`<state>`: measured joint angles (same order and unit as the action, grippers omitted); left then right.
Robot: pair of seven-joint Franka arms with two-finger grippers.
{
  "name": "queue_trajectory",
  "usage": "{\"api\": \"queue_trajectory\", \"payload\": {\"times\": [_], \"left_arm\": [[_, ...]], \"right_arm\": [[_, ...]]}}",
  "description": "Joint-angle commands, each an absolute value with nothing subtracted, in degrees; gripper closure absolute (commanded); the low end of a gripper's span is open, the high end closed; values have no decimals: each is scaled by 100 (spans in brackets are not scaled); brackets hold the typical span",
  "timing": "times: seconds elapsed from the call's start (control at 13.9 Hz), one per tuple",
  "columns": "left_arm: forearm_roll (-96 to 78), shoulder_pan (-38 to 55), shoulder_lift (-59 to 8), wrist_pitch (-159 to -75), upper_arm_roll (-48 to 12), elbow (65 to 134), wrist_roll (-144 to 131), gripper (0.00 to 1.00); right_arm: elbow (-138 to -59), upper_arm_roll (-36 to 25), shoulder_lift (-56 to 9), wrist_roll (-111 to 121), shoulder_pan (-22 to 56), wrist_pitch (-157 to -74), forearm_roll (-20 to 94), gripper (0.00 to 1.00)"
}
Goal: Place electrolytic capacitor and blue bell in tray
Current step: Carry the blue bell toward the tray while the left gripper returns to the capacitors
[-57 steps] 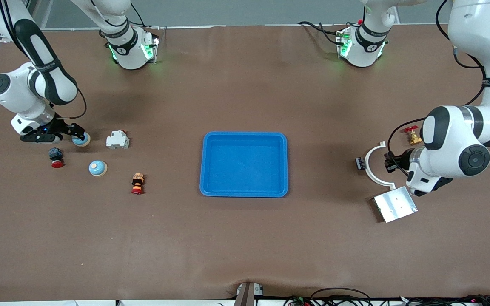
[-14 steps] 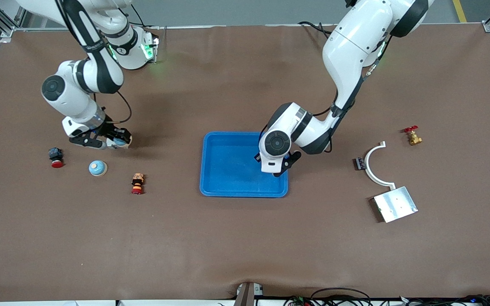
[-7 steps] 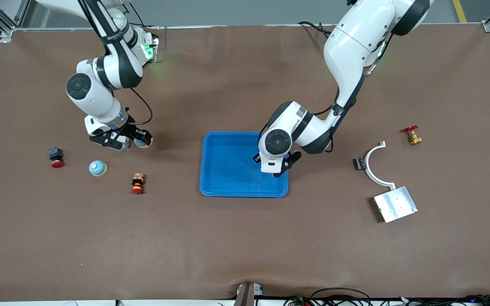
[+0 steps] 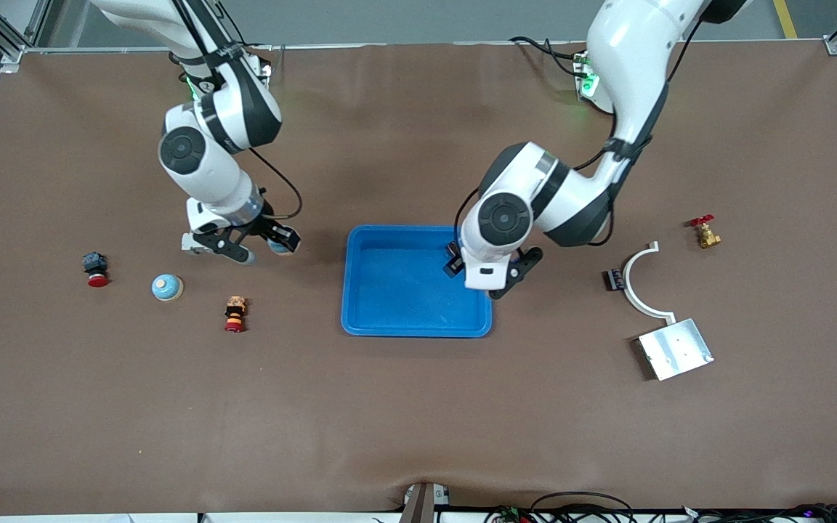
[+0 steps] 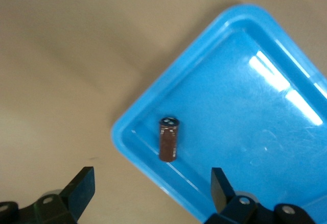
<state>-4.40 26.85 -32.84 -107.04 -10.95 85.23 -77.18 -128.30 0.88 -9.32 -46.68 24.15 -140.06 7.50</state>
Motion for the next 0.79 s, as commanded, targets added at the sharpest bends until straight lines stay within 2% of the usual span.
{"api": "queue_trajectory", "payload": {"times": [0.0,0.36,0.57,0.72], "left_arm": [[-466,2453,-2822,-10049,-1064,8675,-7131,0],[34,1593,-2312,-9186,-1081,8745,-5365,0],[385,1004,-2101,-9193,-1090,9008,-4309,0],[510,608,-1952,-9560,-1116,9358,-3660,0]], "right_arm": [[-11973,18,-1659,-5342,2689,-13756,554,100],[-11058,18,-2398,-6108,2926,-13641,334,100],[-10662,18,-2724,-6354,3041,-13606,334,100],[-10320,-9,-3004,-6625,3181,-13570,316,100]]}}
